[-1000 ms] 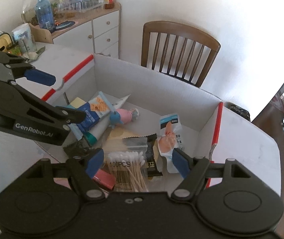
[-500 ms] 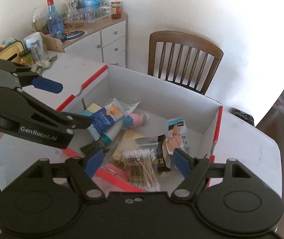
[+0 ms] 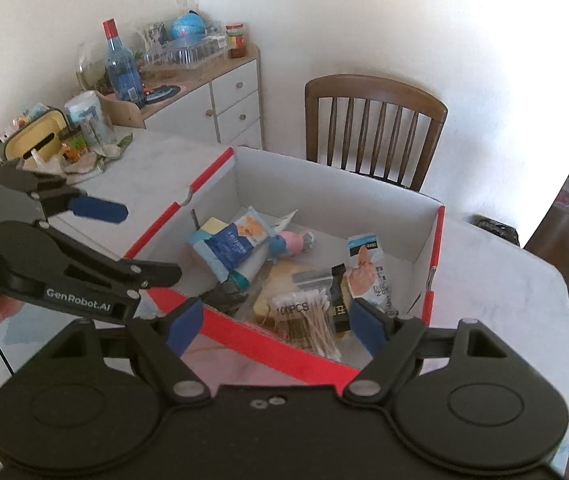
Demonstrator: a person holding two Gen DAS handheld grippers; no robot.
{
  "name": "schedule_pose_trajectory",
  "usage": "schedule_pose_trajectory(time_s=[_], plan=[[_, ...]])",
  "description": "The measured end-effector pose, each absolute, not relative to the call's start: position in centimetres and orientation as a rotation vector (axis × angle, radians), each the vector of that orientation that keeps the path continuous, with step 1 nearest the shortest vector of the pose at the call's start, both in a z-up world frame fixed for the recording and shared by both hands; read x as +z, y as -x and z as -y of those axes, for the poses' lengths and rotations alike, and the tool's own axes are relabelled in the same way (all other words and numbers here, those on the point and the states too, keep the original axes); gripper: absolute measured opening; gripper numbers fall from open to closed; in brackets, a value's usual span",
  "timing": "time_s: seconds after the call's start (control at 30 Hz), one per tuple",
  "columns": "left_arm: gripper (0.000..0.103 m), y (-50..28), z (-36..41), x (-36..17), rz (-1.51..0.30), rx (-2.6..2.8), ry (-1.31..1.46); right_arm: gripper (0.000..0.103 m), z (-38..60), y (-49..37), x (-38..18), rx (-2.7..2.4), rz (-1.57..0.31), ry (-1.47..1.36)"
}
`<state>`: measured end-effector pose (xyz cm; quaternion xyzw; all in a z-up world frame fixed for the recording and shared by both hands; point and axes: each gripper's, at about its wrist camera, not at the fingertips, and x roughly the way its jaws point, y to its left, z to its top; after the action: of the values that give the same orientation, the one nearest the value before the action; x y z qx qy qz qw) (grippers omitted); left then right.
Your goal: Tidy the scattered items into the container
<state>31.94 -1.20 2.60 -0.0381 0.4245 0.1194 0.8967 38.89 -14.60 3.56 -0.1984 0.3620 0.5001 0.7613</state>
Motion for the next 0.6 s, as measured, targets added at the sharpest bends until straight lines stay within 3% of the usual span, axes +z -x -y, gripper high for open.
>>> schedule_pose_trajectory(time_s=[0.6], plan=[[0.085,-28.6,2.2,3.1,-0.827,0.257,0.12,0.103,17.3,-37.4,4.2,1.042,-0.763,0.375]])
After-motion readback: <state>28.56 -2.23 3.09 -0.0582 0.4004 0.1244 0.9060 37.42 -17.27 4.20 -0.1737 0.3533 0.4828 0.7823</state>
